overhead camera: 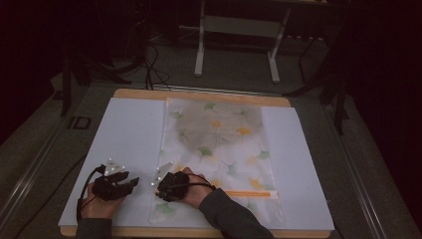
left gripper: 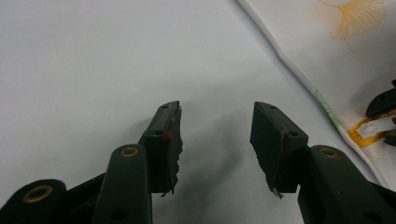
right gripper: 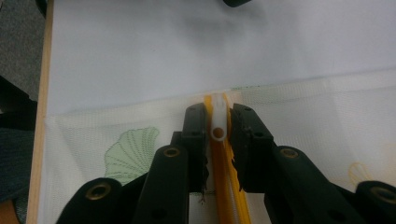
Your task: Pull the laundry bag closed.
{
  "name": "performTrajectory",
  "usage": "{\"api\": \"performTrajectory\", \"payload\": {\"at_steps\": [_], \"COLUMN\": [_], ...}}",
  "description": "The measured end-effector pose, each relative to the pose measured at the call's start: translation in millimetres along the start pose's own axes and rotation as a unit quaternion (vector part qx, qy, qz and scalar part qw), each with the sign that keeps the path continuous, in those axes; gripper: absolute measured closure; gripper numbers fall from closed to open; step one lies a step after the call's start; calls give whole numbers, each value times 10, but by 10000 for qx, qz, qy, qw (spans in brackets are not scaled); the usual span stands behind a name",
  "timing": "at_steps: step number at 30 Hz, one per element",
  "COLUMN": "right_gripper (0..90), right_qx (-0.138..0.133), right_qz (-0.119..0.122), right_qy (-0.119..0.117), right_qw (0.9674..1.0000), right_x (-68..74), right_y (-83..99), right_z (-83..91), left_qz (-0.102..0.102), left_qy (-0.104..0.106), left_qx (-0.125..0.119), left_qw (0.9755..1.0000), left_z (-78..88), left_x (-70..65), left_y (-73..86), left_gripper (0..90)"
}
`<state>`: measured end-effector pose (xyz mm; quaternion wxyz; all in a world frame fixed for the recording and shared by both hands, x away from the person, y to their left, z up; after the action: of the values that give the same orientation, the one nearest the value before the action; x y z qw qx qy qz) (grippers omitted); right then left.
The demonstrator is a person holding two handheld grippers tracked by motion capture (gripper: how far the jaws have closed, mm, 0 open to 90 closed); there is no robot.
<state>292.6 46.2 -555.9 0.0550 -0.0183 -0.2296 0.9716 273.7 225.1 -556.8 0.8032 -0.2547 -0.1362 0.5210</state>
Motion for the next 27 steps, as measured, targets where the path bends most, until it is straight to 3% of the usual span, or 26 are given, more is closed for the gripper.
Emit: {"api": "performTrajectory", "payload": {"at_steps": [6, 15, 27], "right_gripper": [818, 835, 838], "right_qx": [-43, -13, -69], "right_qz": [-46, 93, 166], "right_qy": [-87, -63, 3], "right_qw": [9999, 9999, 9998], "right_x": [-34, -16, -4], "right_y": [-4, 7, 26], "right_z": [-7, 11, 51], "left_qz": [-15, -34, -187], "left_qy": [-4, 9, 292], "left_qx": [7, 19, 18], "left_qw": [10000, 10000, 9994], "left_z": [-1, 1, 50], "left_x": [-2, -12, -187], "left_y": [-1, 3, 13], "left_gripper": [530, 532, 546]}}
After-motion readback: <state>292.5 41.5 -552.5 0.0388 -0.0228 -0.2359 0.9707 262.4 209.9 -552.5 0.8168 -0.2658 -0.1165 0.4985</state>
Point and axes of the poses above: each handheld gripper's, and its own axes: z roughly backward along the jaws, y roughly out of its underside, x roughly to its left, the point moved 4 cm from there along -z, roughly forward along the jaws, and after that the axes turned 9 degrees about x, right-handed, at the moved point
